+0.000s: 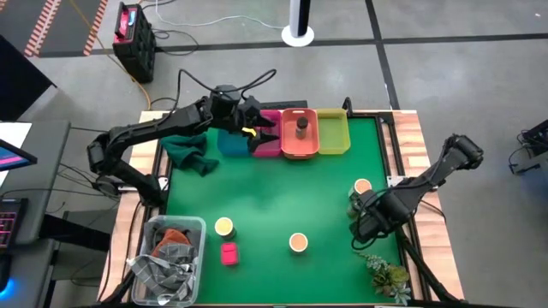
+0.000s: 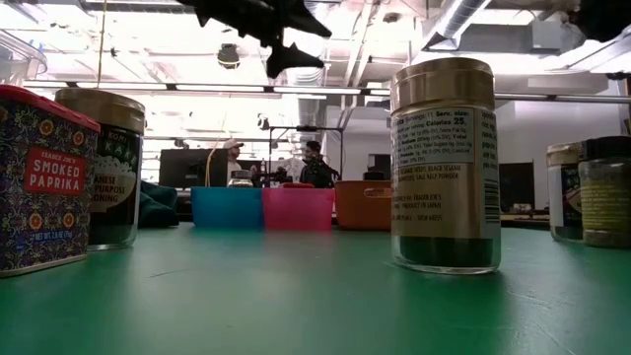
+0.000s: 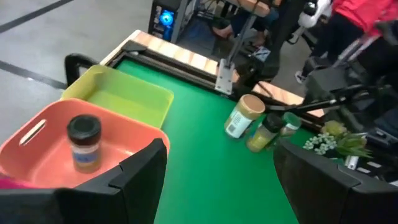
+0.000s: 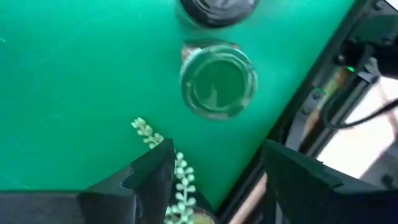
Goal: Sort spices by type
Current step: Put the green spice bottle into the blue bin
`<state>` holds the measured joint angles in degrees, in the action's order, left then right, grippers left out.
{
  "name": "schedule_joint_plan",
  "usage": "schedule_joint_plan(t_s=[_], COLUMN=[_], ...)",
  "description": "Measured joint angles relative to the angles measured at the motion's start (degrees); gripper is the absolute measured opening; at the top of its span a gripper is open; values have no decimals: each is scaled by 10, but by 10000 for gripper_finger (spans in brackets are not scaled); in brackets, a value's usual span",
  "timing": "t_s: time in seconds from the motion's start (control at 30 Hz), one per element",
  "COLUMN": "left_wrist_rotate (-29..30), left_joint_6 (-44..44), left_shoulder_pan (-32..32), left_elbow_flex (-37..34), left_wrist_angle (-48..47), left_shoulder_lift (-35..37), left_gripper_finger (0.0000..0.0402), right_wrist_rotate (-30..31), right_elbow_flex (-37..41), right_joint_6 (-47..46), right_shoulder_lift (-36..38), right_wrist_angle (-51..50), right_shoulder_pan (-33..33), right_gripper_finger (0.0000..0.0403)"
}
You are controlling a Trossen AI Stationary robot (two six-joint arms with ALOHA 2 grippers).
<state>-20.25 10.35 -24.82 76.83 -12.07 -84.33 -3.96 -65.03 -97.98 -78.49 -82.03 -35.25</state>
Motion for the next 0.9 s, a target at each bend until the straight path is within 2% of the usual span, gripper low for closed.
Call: schedule_joint_plan(t_s=[0.2,0.4,0.9], left_wrist_rotate=[15,15,10], left_joint_6=[0,1,4], left_shoulder_pan=[14,21,23], left_elbow_flex=[24,44,49], left_wrist_angle=[-31,-84,-97], left_shoulder_lift=[0,0,0], left_gripper_finger=[279,279,279], right_wrist_rotate=[16,16,26], right_elbow_flex=[62,101,128], right_joint_6=[-15,-44,54], right_shoulder_lift=[26,46,47], right_wrist_angle=[73,82,124], right_shoulder_pan=[1,1,72], right_gripper_finger=[271,271,271])
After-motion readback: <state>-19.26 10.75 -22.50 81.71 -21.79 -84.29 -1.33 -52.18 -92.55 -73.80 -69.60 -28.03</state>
